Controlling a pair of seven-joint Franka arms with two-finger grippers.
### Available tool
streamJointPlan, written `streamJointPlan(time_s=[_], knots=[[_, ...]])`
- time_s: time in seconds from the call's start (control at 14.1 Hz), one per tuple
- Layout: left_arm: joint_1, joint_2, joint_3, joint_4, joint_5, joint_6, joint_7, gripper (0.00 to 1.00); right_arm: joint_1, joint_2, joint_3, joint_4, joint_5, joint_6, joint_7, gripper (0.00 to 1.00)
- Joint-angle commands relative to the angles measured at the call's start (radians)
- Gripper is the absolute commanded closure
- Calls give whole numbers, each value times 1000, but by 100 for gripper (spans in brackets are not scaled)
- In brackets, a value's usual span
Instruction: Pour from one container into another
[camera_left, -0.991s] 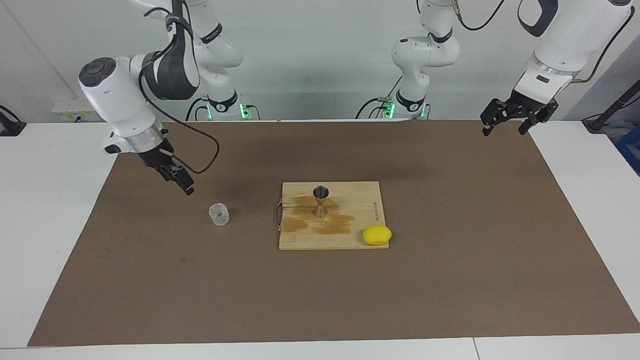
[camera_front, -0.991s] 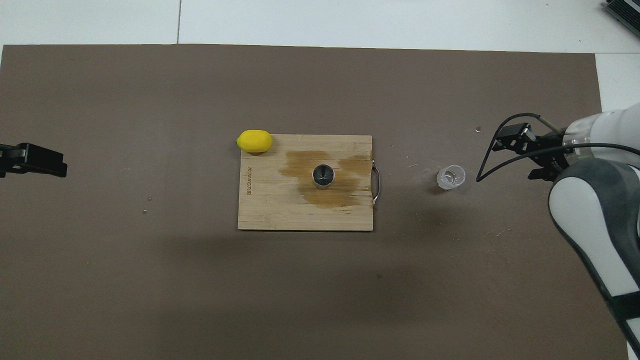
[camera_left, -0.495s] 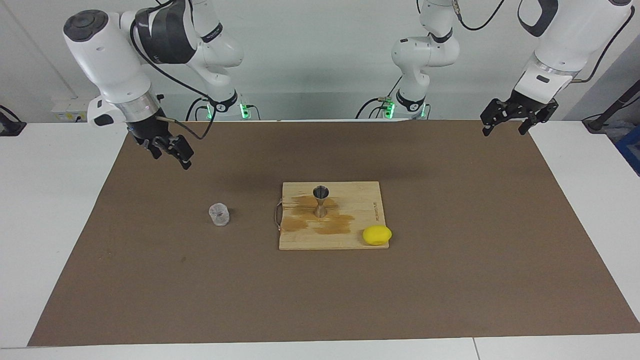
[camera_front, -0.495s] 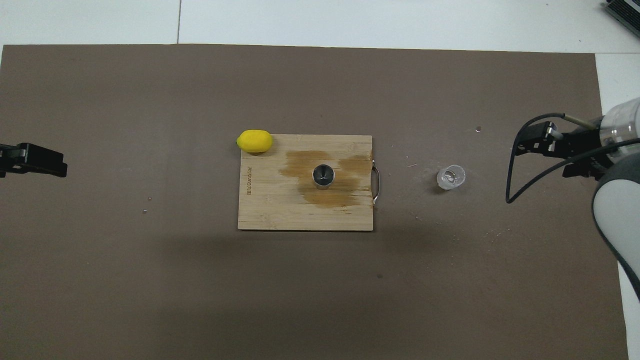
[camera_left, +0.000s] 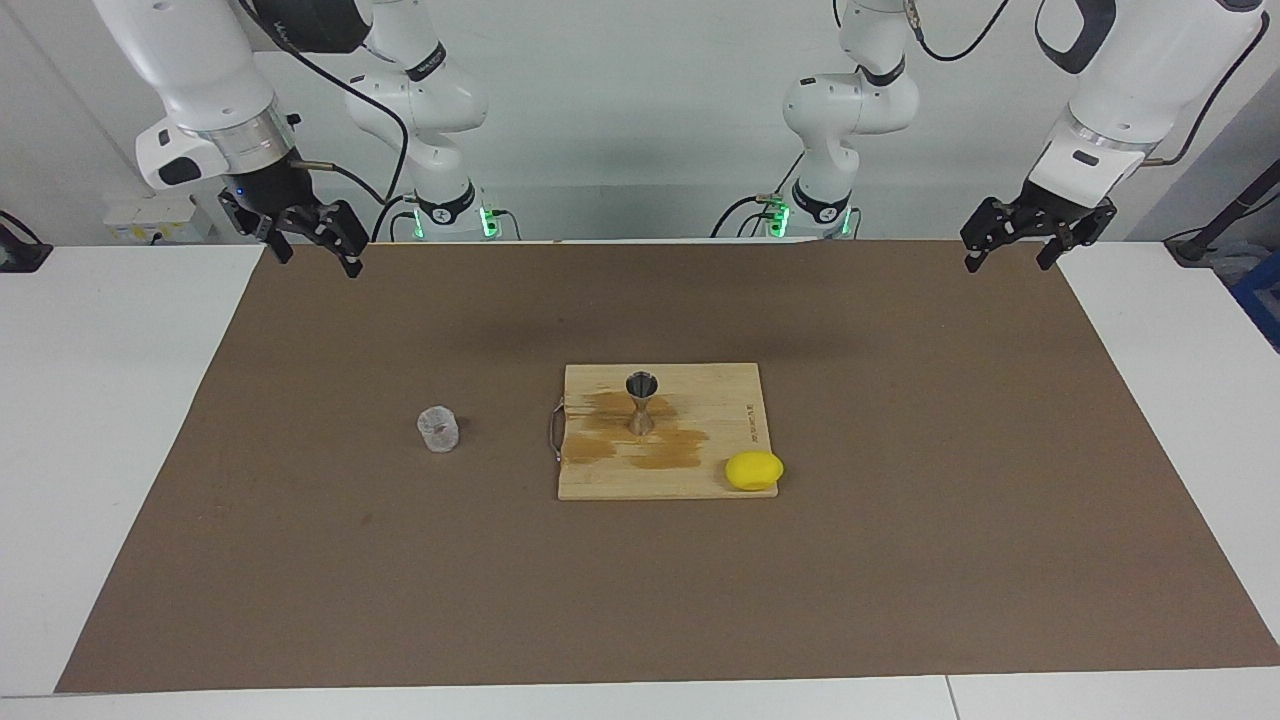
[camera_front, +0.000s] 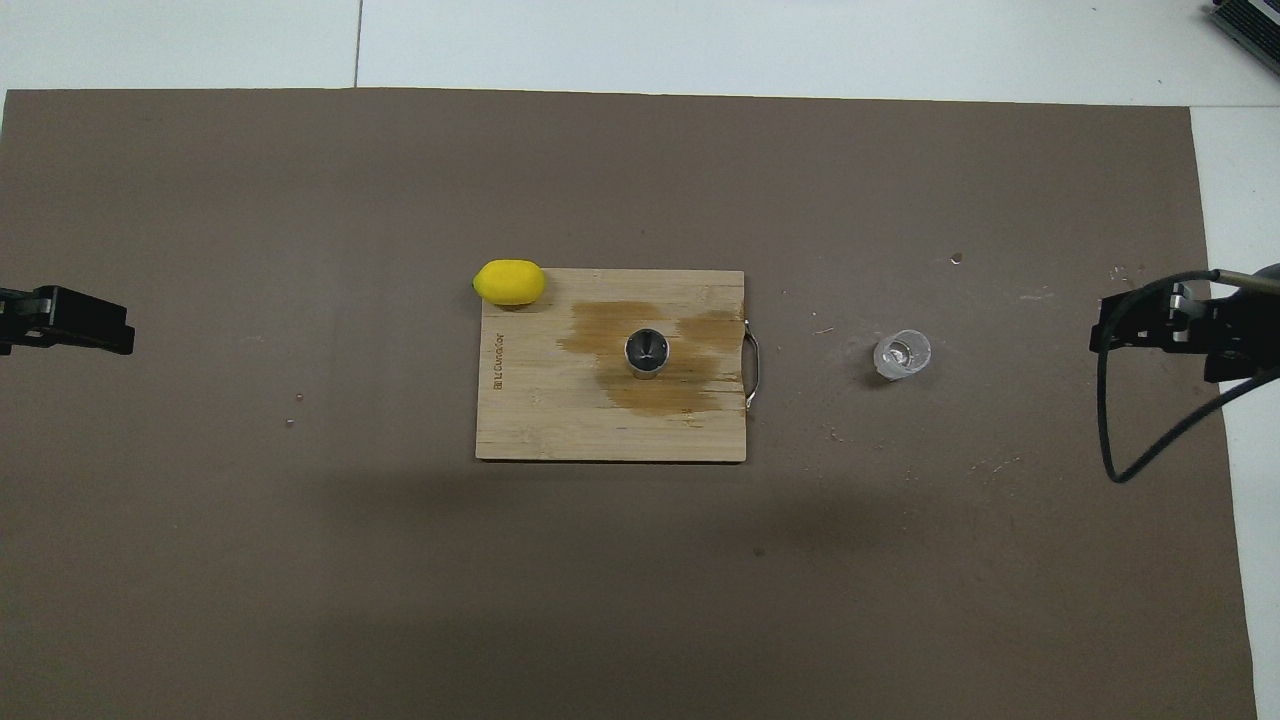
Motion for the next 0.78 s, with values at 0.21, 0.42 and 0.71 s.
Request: streamJointPlan(time_s=[0.21, 0.42, 0.71], knots=[[-12, -17, 9, -11, 12, -12, -9, 0, 57, 20, -57, 32, -18, -24, -41, 0], [-12, -17, 9, -11, 12, -12, -9, 0, 57, 15, -55, 27, -18, -50, -44, 0], [-12, -17, 9, -11, 12, -12, -9, 0, 61, 17, -57, 24, -26, -33, -49, 0]])
